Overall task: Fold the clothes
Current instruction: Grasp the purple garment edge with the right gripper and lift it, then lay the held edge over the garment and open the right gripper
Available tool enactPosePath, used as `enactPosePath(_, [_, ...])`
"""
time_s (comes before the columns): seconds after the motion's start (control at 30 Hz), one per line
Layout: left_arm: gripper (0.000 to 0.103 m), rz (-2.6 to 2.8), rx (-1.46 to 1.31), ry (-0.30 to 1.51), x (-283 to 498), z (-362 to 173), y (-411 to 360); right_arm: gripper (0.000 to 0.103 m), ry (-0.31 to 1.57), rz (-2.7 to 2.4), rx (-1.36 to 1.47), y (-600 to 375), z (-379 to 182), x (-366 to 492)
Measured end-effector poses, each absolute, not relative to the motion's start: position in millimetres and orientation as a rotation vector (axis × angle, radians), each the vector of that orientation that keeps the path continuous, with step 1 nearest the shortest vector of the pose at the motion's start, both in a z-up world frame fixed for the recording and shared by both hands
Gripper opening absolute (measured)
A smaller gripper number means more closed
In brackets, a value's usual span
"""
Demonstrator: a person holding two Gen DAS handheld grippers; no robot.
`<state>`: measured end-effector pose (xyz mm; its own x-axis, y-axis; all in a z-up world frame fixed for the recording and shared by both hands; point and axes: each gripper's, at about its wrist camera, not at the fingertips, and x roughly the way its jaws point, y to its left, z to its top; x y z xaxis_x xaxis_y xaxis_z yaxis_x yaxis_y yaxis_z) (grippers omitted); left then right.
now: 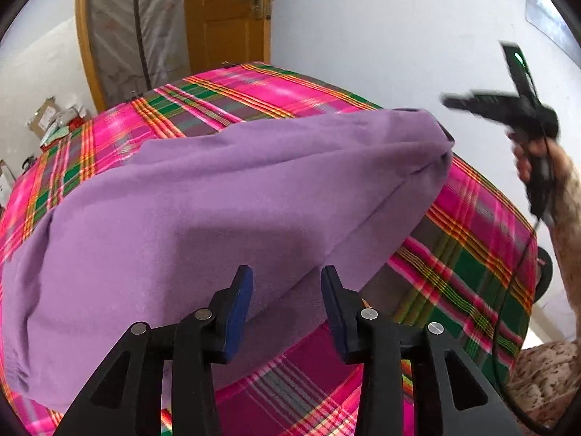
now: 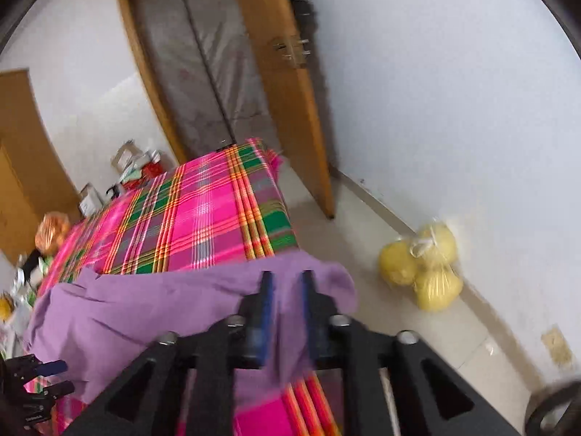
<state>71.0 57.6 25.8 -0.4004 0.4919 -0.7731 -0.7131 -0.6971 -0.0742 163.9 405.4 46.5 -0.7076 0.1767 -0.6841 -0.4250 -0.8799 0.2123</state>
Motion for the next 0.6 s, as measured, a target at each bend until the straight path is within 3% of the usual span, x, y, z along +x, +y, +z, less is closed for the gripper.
enactPosePath(0.1, [0.041, 2.123, -1.069, 0.358, 68, 22, 59, 0.04, 0.547, 2.542, -1.078, 416, 31, 137])
enactPosePath(0.27, [0.041, 2.12, -1.099, 0.367, 64, 16, 60, 0.043, 0.72, 2.428, -1.23, 438, -5, 114])
enactPosePath(0.4, [0.041, 2.12, -1.098, 0.377, 64, 16, 63, 0.019, 0.808, 2.446, -1.178, 450, -2, 118])
enactPosePath(0.6, [0.041, 2.123, -1.098, 0.374, 64, 17, 65, 0.013, 0.864, 2.465, -0.987, 460, 21, 144])
